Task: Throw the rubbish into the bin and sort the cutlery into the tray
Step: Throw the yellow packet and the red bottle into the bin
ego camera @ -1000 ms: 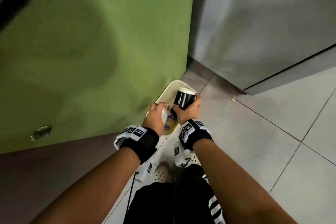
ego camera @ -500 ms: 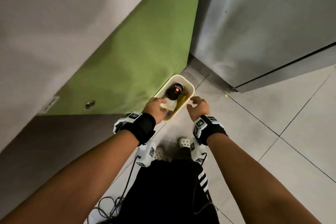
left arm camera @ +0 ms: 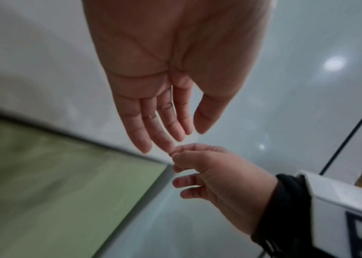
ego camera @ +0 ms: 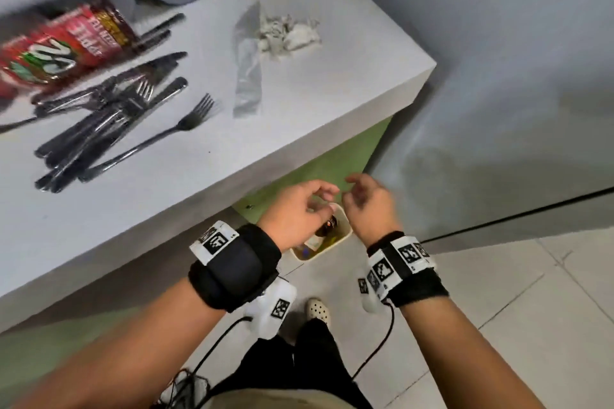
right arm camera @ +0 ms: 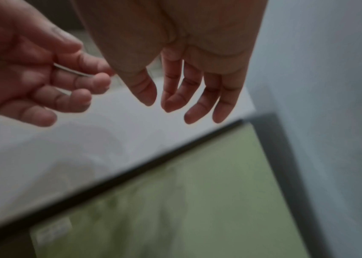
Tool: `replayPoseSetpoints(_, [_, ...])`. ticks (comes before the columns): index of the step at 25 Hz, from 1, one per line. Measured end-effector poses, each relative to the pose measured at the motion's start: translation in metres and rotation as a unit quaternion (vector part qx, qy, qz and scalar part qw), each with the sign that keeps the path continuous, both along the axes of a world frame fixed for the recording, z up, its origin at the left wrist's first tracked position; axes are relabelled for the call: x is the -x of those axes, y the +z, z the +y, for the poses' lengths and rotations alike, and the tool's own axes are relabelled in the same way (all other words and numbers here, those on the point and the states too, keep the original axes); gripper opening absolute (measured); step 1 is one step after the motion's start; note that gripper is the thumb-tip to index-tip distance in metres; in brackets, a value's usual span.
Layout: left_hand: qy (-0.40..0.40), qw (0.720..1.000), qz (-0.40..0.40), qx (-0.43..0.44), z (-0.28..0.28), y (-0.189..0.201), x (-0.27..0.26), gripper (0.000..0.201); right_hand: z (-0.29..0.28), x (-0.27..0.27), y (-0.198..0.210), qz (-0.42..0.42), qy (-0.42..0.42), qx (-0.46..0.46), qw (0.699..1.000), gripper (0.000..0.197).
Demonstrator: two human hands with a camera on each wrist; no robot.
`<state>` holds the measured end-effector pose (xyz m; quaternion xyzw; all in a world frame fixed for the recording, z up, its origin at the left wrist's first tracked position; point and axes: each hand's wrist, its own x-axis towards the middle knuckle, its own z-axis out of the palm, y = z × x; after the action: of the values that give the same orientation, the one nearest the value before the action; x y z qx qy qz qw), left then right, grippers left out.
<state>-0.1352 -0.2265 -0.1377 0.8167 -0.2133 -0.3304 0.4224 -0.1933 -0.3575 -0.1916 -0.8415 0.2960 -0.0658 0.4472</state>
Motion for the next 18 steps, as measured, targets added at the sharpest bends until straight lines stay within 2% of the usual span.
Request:
replayPoseSetpoints(4, [0.095, 0.991, -0.055, 0.074, 0.039, 0.086, -0.015, 0.023, 0.020, -0.037, 0.105, -0.160, 0.093, 0.033, 0.982, 0.024])
replayPoseSetpoints(6, [0.149, 0.980, -0.080, 0.104, 0.066, 0.114, -0.029, 0.023, 0.038, -0.062, 0.138, -0.206, 0.134, 0.034, 0.969, 0.022])
replayPoseSetpoints(9, [0.235, 0.956, -0.132, 0.118, 0.118, 0.142, -0.052, 0.021, 0.079, -0.098, 0.171, -0.232, 0.207, 0.041, 0.950, 0.019])
replayPoseSetpoints(12, [0.296, 0.934, -0.171, 0.102, 0.168, 0.152, -0.075, 0.019, 0.116, -0.130, 0.184, -0.221, 0.268, 0.081, 0.934, 0.020])
replayPoseSetpoints(15, [0.379, 0.899, -0.213, 0.054, 0.231, 0.153, -0.101, 0.018, 0.165, -0.170, 0.187, -0.177, 0.332, 0.125, 0.918, 0.022])
replayPoseSetpoints(16, [0.401, 0.889, -0.221, 0.019, 0.251, 0.151, -0.110, 0.019, 0.180, -0.184, 0.186, -0.151, 0.348, 0.147, 0.913, 0.023])
replayPoseSetpoints(18, [0.407, 0.873, -0.248, -0.105, 0.288, 0.145, -0.129, 0.029, 0.208, -0.213, 0.184, -0.100, 0.373, 0.194, 0.902, 0.029])
